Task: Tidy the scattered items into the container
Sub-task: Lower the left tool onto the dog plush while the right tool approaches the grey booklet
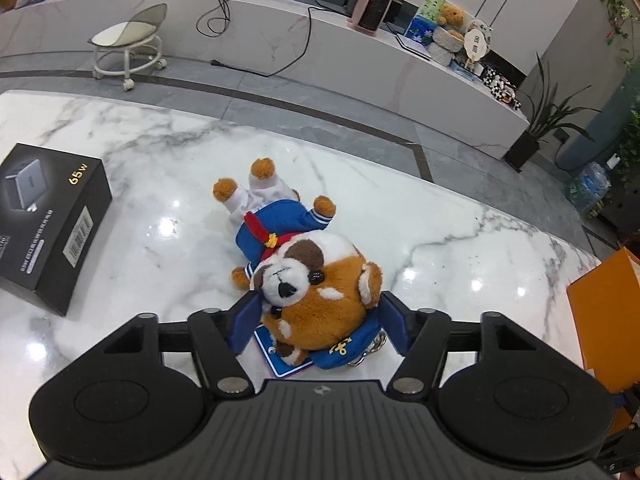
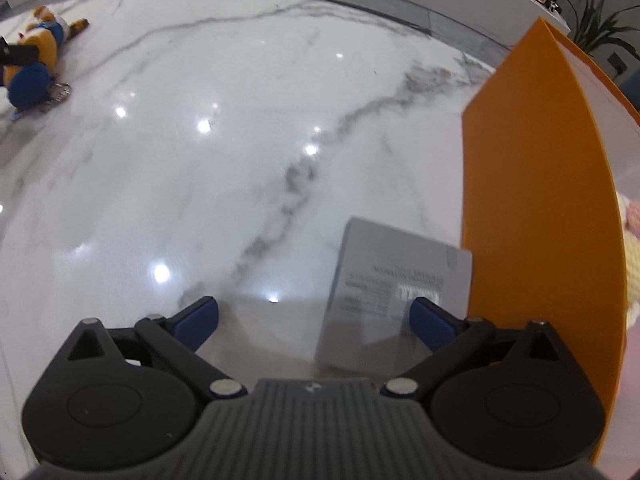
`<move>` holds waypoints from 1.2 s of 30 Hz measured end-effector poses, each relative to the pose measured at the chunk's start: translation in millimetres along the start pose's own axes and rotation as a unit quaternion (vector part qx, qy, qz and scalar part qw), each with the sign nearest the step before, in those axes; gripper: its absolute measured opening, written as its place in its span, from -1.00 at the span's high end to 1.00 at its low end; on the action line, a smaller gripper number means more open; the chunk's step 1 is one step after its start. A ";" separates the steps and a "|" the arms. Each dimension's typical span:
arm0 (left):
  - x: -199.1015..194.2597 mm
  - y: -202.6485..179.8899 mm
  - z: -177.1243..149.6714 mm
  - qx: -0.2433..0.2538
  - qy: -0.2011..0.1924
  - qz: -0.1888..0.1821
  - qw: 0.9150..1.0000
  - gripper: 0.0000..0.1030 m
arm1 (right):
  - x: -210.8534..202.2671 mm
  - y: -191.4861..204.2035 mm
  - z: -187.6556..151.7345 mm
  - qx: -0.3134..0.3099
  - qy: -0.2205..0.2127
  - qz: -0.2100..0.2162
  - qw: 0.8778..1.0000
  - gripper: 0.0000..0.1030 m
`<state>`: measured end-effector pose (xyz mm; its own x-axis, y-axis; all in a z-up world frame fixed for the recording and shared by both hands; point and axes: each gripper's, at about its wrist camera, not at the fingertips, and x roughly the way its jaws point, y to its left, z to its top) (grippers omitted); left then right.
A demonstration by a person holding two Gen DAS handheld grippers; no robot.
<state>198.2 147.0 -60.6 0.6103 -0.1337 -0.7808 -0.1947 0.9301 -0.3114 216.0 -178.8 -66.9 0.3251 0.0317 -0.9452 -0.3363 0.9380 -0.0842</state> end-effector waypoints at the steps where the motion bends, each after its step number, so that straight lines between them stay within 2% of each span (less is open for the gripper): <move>1: -0.1 0.6 0.4 0.001 0.001 -0.002 1.000 -0.39 | -2.2 0.2 1.8 0.003 -0.003 0.024 1.000 -1.00; 3: -0.4 0.4 1.2 0.006 0.006 -0.006 1.000 -0.35 | -6.8 5.4 4.3 0.006 -0.006 0.076 0.997 -1.00; 4: -0.6 -0.2 1.1 0.009 0.009 -0.008 1.000 -0.33 | -7.1 10.2 5.3 0.003 -0.004 0.101 0.995 -0.86; 6: -1.0 -1.2 0.6 0.013 0.013 -0.013 1.000 -0.33 | -0.5 19.6 6.3 0.005 0.027 0.172 0.985 -0.58; 7: -1.3 -1.6 0.2 0.013 0.014 -0.014 1.000 -0.33 | -4.7 24.3 7.0 -0.005 0.016 0.166 0.986 -0.56; 10: -1.7 -1.1 -0.6 0.014 0.017 -0.017 1.000 -0.33 | -23.5 18.0 13.8 0.002 -0.031 0.101 0.994 -0.61; 12: -1.2 -0.8 -0.7 0.014 0.017 -0.018 1.000 -0.34 | -32.2 9.3 15.3 -0.008 -0.057 0.037 0.998 -0.60; 13: -1.0 -0.6 -0.9 0.014 0.016 -0.018 1.000 -0.34 | -32.5 3.9 15.1 -0.014 -0.054 0.018 0.998 -0.56; 15: -1.0 -0.5 -0.8 0.013 0.017 -0.019 1.000 -0.35 | -26.9 -6.9 11.7 -0.012 -0.021 0.015 1.000 -0.48; 19: -0.7 1.1 0.4 0.010 0.019 -0.023 1.000 -0.35 | -13.1 -1.4 -3.1 -0.032 0.044 0.018 0.998 -0.56; 23: -0.4 0.7 1.4 0.010 0.021 -0.024 0.999 -0.35 | -6.6 9.5 -7.8 -0.042 0.072 0.017 0.996 -0.65; 25: 0.4 1.0 1.7 0.011 0.021 -0.025 0.999 -0.35 | -4.5 13.4 -11.8 -0.040 0.091 0.026 0.995 -0.77; 29: 0.9 1.5 1.9 0.010 0.023 -0.026 0.999 -0.35 | 4.4 11.3 -24.3 -0.045 0.115 0.049 0.991 -0.81; 31: 1.0 1.7 1.9 0.009 0.022 -0.027 0.999 -0.36 | 6.1 10.3 -19.3 -0.039 0.084 0.052 0.994 -0.84; 32: 0.8 1.6 1.9 0.009 0.022 -0.027 0.999 -0.37 | 3.4 10.8 -14.6 -0.040 0.048 0.066 0.996 -0.79; 33: 0.7 1.6 1.9 0.010 0.022 -0.026 0.999 -0.37 | -3.3 12.9 -10.3 -0.049 0.001 0.085 0.995 -0.63; 34: 0.6 1.6 2.0 0.010 0.022 -0.026 0.999 -0.37 | -13.5 15.7 -6.1 -0.060 -0.045 0.105 0.992 -0.59; 36: 0.5 1.5 1.6 0.010 0.023 -0.027 0.999 -0.37 | -32.1 15.4 2.8 -0.048 -0.089 0.127 0.987 -0.62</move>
<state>199.4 148.8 -60.6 0.5833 -0.1986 -0.7876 -0.1466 0.9280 -0.3426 202.9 -164.4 -37.0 0.3659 0.3294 -0.8704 -0.5063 0.8552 0.1108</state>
